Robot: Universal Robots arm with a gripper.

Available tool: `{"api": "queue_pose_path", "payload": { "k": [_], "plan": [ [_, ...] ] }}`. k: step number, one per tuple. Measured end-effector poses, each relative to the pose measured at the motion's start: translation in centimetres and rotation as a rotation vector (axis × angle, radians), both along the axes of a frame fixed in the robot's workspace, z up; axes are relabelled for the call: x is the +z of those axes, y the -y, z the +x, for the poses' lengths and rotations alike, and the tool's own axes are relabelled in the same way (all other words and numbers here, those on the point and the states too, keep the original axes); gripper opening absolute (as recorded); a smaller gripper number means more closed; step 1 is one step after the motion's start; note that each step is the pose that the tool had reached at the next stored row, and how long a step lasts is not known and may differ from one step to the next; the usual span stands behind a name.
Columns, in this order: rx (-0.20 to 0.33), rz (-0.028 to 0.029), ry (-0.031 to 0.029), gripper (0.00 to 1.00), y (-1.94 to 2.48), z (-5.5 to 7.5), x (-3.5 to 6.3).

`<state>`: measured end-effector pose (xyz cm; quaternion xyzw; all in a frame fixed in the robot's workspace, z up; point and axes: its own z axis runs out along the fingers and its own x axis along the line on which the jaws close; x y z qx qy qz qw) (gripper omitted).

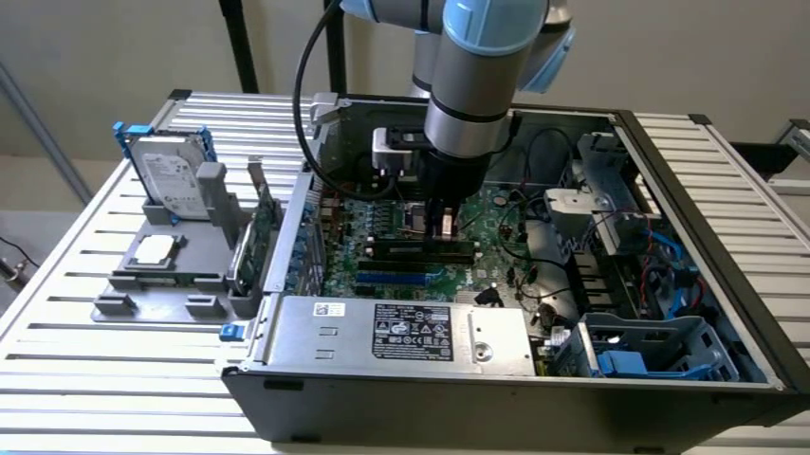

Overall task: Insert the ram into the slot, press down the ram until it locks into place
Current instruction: 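Insert the ram into the slot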

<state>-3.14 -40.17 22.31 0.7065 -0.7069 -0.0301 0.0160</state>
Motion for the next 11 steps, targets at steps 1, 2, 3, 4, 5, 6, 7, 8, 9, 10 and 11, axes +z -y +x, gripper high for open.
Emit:
{"api": "queue_pose_path", "payload": {
  "k": [1, 2, 3, 4, 5, 6, 7, 8, 9, 10, 11],
  "plan": [
    [0.000, 0.0001, -0.0001, 0.13, 0.00, 0.00, -0.01],
    [0.000, 0.0003, 0.0000, 0.13, 0.00, 0.00, -0.01],
    [0.000, 0.0003, 0.0000, 0.13, 0.01, 0.00, -0.01],
    [0.000, 0.0002, 0.0000, 0.13, 0.02, 0.00, -0.01],
    [-0.001, 0.0002, 0.0000, 0.13, 0.03, 0.00, -0.01],
    [-0.001, 0.0003, 0.0000, 0.13, 0.03, 0.00, -0.01],
    [-0.001, 0.0002, 0.0000, 0.13, 0.05, 0.00, -0.01],
    [-0.002, 0.0002, 0.0000, 0.13, 0.06, 0.00, -0.01],
    [-0.002, 0.0001, 0.0000, 0.13, 0.06, 0.00, -0.01],
    [-0.003, 0.0001, 0.0000, 0.13, 0.07, 0.00, -0.01],
    [-0.003, 0.0002, 0.0000, 0.13, 0.07, 0.00, -0.01]
  ]
}}
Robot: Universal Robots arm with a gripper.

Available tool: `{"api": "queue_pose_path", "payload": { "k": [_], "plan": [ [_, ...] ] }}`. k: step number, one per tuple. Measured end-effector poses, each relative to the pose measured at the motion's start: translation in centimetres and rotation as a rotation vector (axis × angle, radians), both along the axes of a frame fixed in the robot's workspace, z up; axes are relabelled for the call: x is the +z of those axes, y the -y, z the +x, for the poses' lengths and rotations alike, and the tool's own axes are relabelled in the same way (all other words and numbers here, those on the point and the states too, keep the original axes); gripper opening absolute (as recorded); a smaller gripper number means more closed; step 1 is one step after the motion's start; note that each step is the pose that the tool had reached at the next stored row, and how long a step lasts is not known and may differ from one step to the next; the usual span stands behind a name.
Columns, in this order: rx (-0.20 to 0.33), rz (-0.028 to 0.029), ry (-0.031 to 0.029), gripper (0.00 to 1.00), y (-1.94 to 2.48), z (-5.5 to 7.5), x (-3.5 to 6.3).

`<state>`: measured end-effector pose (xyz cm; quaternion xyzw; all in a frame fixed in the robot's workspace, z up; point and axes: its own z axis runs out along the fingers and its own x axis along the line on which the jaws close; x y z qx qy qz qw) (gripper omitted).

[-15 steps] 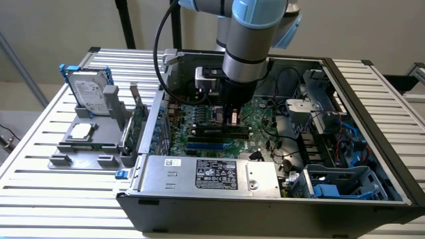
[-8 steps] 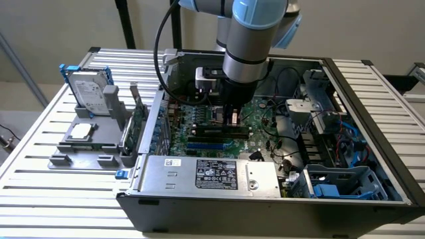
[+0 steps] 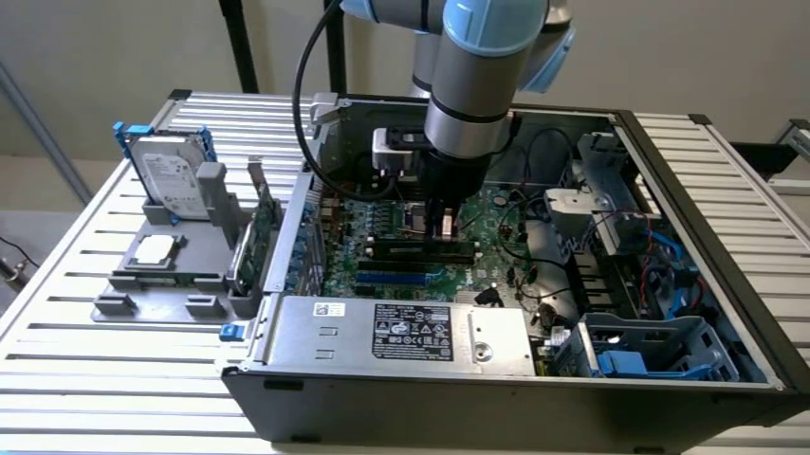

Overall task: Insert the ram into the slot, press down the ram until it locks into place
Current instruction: 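Insert the ram into the slot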

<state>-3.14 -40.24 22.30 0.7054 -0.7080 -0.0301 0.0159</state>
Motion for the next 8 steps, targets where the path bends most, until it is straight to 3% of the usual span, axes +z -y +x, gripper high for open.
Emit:
{"api": "queue_pose_path", "payload": {
  "k": [8],
  "plan": [
    [-0.003, -0.0001, -0.0001, 0.13, 0.02, 0.00, -0.09]
  ]
}}
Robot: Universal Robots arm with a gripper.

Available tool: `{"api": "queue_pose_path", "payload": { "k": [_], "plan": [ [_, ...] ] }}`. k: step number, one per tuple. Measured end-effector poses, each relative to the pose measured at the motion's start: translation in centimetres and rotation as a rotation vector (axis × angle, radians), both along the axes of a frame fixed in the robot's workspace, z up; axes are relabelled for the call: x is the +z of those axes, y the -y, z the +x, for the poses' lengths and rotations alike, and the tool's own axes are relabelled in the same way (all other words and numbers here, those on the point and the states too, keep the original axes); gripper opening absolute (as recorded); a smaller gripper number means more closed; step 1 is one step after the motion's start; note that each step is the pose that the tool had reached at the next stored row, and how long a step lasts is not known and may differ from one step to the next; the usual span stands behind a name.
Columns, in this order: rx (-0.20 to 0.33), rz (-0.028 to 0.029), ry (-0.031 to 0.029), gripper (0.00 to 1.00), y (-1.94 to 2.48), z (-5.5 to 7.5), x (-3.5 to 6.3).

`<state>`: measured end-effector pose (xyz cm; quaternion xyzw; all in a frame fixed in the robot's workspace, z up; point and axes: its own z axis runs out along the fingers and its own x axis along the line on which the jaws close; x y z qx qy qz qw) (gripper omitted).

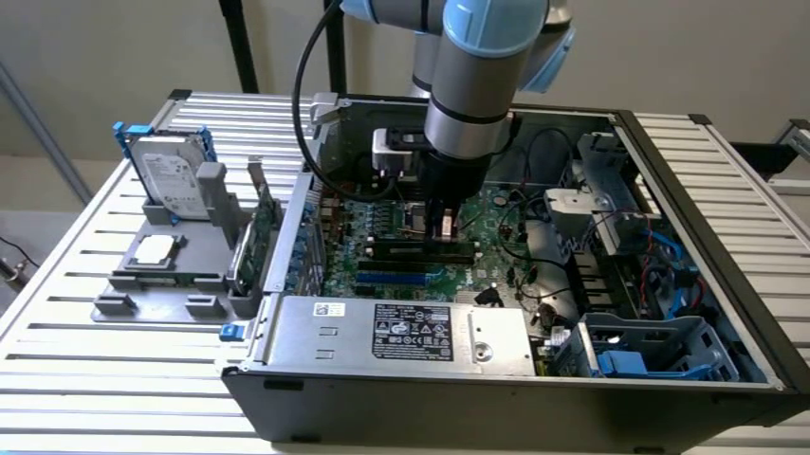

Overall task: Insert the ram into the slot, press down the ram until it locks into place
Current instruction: 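Insert the ram into the slot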

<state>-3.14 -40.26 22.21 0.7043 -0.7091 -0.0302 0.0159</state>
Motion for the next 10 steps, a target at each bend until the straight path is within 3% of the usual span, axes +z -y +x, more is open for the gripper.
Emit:
{"api": "queue_pose_path", "payload": {
  "k": [10],
  "plan": [
    [0.000, -0.0005, 0.0000, 0.15, 0.00, 0.00, -0.19]
  ]
}}
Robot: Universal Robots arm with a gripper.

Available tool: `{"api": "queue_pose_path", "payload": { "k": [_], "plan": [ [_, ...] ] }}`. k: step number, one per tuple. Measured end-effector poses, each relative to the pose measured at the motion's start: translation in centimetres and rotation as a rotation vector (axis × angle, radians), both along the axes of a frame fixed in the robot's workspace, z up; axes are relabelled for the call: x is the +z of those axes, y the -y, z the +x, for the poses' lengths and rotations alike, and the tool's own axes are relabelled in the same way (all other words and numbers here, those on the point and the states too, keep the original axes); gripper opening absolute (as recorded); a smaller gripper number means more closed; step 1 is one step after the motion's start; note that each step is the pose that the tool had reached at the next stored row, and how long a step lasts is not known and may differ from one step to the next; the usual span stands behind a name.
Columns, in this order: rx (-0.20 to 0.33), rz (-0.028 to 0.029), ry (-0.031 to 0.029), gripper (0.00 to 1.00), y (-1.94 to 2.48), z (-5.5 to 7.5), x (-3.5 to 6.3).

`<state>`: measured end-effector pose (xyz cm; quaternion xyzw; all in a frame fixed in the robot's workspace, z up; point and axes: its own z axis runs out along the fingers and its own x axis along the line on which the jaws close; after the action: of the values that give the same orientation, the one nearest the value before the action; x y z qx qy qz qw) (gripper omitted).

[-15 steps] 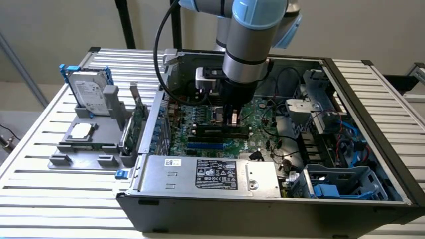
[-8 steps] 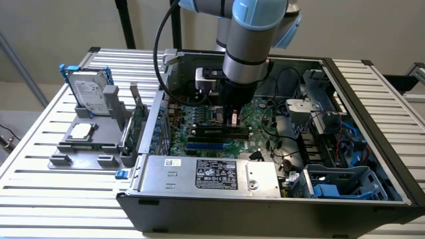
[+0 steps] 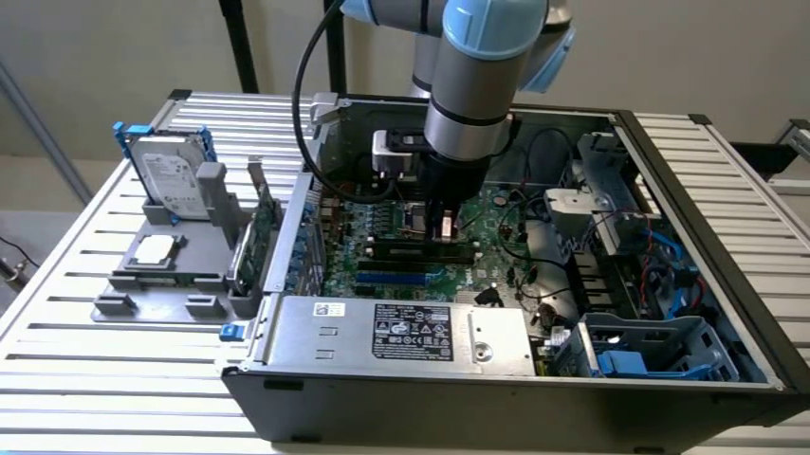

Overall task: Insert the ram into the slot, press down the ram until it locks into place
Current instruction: 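Insert the ram into the slot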

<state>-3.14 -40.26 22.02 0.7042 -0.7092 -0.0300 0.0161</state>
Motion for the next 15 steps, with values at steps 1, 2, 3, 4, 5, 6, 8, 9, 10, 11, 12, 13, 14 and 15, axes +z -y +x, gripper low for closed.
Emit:
{"api": "queue_pose_path", "payload": {
  "k": [1, 2, 3, 4, 5, 6, 8, 9, 10, 11, 12, 13, 14, 15],
  "plan": [
    [0.000, 0.0001, -0.0003, 0.15, 0.00, 0.0, 0.01],
    [0.000, 0.0002, -0.0008, 0.22, 0.00, 0.0, 0.06],
    [0.000, 0.0003, -0.0013, 0.22, 0.00, 0.0, 0.22],
    [0.000, 0.0001, -0.0023, 0.22, 0.00, 0.0, 0.52],
    [0.000, 0.0001, -0.0032, 0.22, 0.00, 0.0, 0.88],
    [0.000, 0.0001, -0.0040, 0.22, 0.00, 0.0, 1.26],
    [0.000, 0.0001, -0.0049, 0.22, 0.00, 0.0, 2.03],
    [0.000, 0.0000, -0.0053, 0.22, 0.00, 0.0, 2.41],
    [0.000, 0.0001, -0.0055, 0.20, 0.00, 0.0, 2.75],
    [0.000, -0.0001, -0.0057, 0.20, 0.00, 0.0, 2.85],
    [0.000, 0.0002, -0.0055, 0.13, 0.00, 0.0, 2.85],
    [0.000, 0.0003, -0.0055, 0.11, -0.01, 0.0, 2.85],
    [0.000, 0.0002, -0.0056, 0.11, 0.00, 0.0, 2.85],
    [0.000, 0.0002, -0.0056, 0.11, 0.00, 0.0, 2.85]
  ]
}}
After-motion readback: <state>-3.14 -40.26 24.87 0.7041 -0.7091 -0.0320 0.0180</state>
